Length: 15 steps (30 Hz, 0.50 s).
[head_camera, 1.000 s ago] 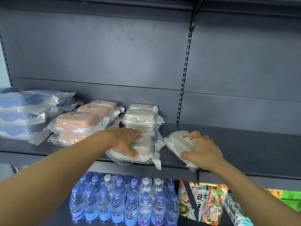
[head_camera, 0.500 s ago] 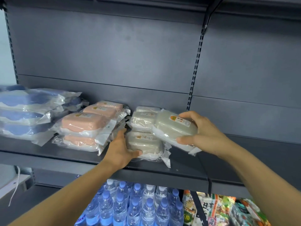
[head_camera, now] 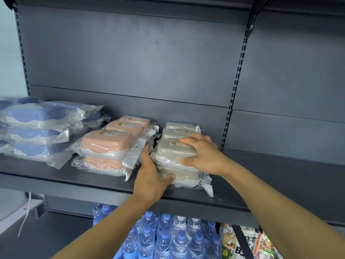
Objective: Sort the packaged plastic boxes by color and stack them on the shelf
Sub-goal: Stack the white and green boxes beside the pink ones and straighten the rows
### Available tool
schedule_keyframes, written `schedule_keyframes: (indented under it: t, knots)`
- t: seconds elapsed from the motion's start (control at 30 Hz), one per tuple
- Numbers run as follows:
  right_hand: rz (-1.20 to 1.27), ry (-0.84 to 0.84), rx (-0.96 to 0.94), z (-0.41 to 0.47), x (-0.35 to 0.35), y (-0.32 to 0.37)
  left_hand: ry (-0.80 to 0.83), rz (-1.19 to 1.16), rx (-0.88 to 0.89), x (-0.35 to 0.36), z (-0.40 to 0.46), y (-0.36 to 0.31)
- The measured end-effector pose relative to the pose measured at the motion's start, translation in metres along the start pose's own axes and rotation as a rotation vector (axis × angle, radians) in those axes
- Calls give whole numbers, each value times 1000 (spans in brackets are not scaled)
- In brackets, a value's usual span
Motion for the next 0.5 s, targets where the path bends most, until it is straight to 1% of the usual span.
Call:
schedule_keyframes:
  t: [0.1,0.13,0.17,0.27,0.4,0.5]
  knots:
    - [-204,-228,-24,-24,-6,12,-25,-4,60,-1,-2,2]
    - [-214,-278,-11,-33,-5,14,-35,0,86,-2,-2,2]
    - [-207,-294,8,-42,0,15,-47,7,115,-3,-3,2]
    - [-187,-225,69,-53,17,9,-65,90,195,-1,-6,-2]
    - [-83,-197,103,-42,23,-4,-57,177,173,5,-1,-4]
    - [-34,-175,118,-33,23,-12,-82,260,161,7,2,-5]
Point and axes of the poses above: each hand's wrist, its own z-axis towards the middle knuckle, its own x-axis out of the palm, y = z × x, the point moved 5 cm from there along z, towards the middle knuckle, and after that the axes turned 4 degrees about -x, right-handed, at the moved point
